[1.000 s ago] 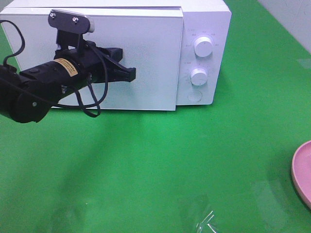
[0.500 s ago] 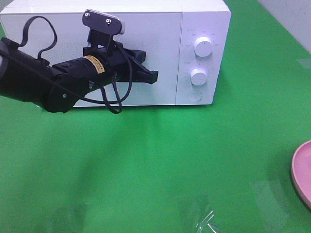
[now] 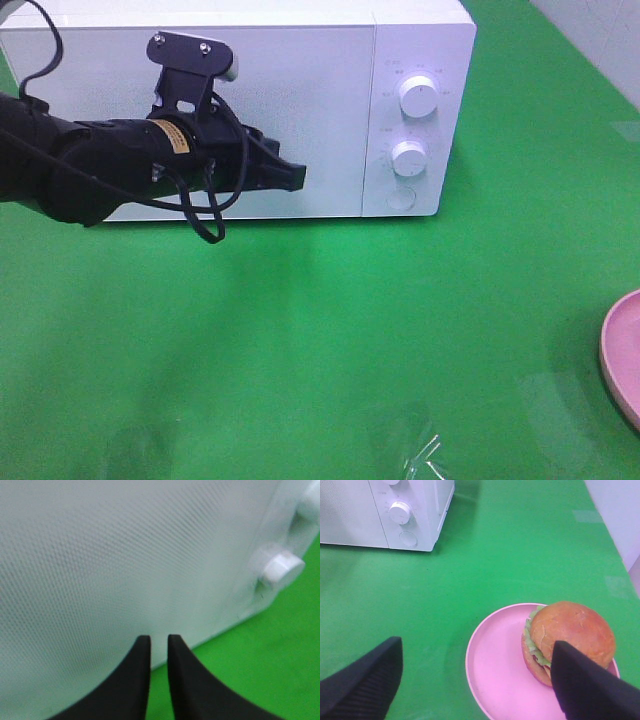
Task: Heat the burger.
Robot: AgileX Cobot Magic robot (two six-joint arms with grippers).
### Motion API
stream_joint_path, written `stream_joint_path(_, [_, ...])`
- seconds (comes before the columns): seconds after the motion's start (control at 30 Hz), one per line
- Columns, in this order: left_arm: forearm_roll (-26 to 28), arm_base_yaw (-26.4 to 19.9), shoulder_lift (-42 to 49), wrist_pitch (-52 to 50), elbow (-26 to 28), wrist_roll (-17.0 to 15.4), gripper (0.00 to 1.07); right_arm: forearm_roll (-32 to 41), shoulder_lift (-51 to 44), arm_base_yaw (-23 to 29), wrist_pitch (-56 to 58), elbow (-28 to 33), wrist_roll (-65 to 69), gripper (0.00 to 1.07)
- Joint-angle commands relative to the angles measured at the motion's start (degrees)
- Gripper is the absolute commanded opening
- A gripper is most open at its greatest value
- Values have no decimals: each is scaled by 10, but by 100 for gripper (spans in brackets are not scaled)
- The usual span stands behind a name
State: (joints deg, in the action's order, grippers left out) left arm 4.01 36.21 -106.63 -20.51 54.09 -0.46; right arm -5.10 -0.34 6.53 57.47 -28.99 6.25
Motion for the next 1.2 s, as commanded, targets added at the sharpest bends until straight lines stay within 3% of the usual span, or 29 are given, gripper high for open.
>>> stream_joint_path(0.03, [5, 18, 52, 175, -9, -2, 70, 1, -13, -4, -1, 0, -5, 76])
stream_joint_path(0.07, [5, 18, 52, 175, -9, -2, 70, 1, -13, -4, -1, 0, -5, 76])
stream_joint_path(0.1, [11, 22, 73, 249, -9, -2, 92, 1, -13, -4, -1, 0, -5, 76])
stream_joint_path(0.13, [11, 22, 73, 249, -9, -2, 92, 1, -13, -4, -1, 0, -5, 76])
stream_joint_path(0.17, [15, 24, 93, 333, -9, -4, 102, 1, -13, -4, -1, 0, -5, 76])
stream_joint_path(0.2, [15, 24, 93, 333, -9, -4, 102, 1, -13, -4, -1, 0, -5, 76])
stream_joint_path(0.23, [18, 24, 116, 420, -9, -4, 100, 1, -13, -4, -1, 0, -5, 76])
stream_joint_path(0.27, [18, 24, 116, 420, -9, -4, 100, 1, -13, -4, -1, 0, -5, 76])
stream_joint_path(0.3, [18, 23, 135, 497, -9, -4, 100, 1, -13, -4, -1, 0, -5, 76])
stream_joint_path(0.37, [18, 23, 146, 532, -9, -4, 100, 1, -13, -4, -1, 0, -5, 76])
stream_joint_path(0.4, [18, 23, 166, 617, -9, -4, 100, 1, -13, -4, -1, 0, -5, 76])
stream_joint_path(0.47, [13, 23, 183, 681, -9, -3, 100, 1, -13, -4, -1, 0, -5, 76])
stream_joint_path(0.6, [-3, 23, 210, 733, -9, -9, 100, 1, -13, -4, -1, 0, -5, 76])
stream_joint_path(0.63, [-28, 23, 230, 757, -9, -32, 100, 1, -13, -4, -1, 0, -5, 76])
stream_joint_path(0.67, [-28, 23, 230, 757, -9, -32, 100, 1, -13, -4, -1, 0, -5, 76])
stream_joint_path(0.7, [-66, 23, 246, 773, -9, -73, 100, 1, -13, -4, -1, 0, -5, 76])
stream_joint_path(0.73, [-66, 23, 246, 773, -9, -73, 100, 1, -13, -4, -1, 0, -5, 76])
stream_joint_path(0.77, [-119, 23, 262, 788, -9, -119, 100, 1, -13, -4, -1, 0, -5, 76])
stream_joint_path(0.8, [-119, 23, 262, 788, -9, -119, 100, 1, -13, -4, -1, 0, -5, 76])
stream_joint_path(0.83, [-154, 23, 277, 806, -9, -162, 100, 1, -13, -4, -1, 0, -5, 76])
stream_joint_path(0.87, [-166, 18, 292, 817, -9, -178, 100, 1, -13, -4, -1, 0, -5, 76])
stream_joint_path(0.97, [-158, 8, 299, 822, -9, -176, 100, 0, -13, -4, -1, 0, -5, 76])
stream_joint_path(1.0, [-135, -23, 311, 824, -9, -154, 100, 0, -13, -4, -1, 0, -5, 76])
stream_joint_path(1.03, [-135, -23, 311, 824, -9, -154, 100, 0, -13, -4, -1, 0, -5, 76])
stream_joint_path(1.07, [-102, -58, 318, 824, -9, -121, 100, 0, -13, -4, -1, 0, -5, 76])
stream_joint_path(1.1, [-102, -58, 318, 824, -9, -121, 100, 0, -13, -4, -1, 0, -5, 76])
stream_joint_path(1.13, [-65, -111, 325, 824, -9, -76, 100, 0, -13, -4, -1, 0, -5, 76])
stream_joint_path(1.17, [-65, -111, 325, 824, -9, -76, 100, 0, -13, -4, -1, 0, -5, 76])
stream_joint_path(1.2, [-33, -169, 332, 826, -9, -28, 100, 0, -13, -4, -1, 0, -5, 76])
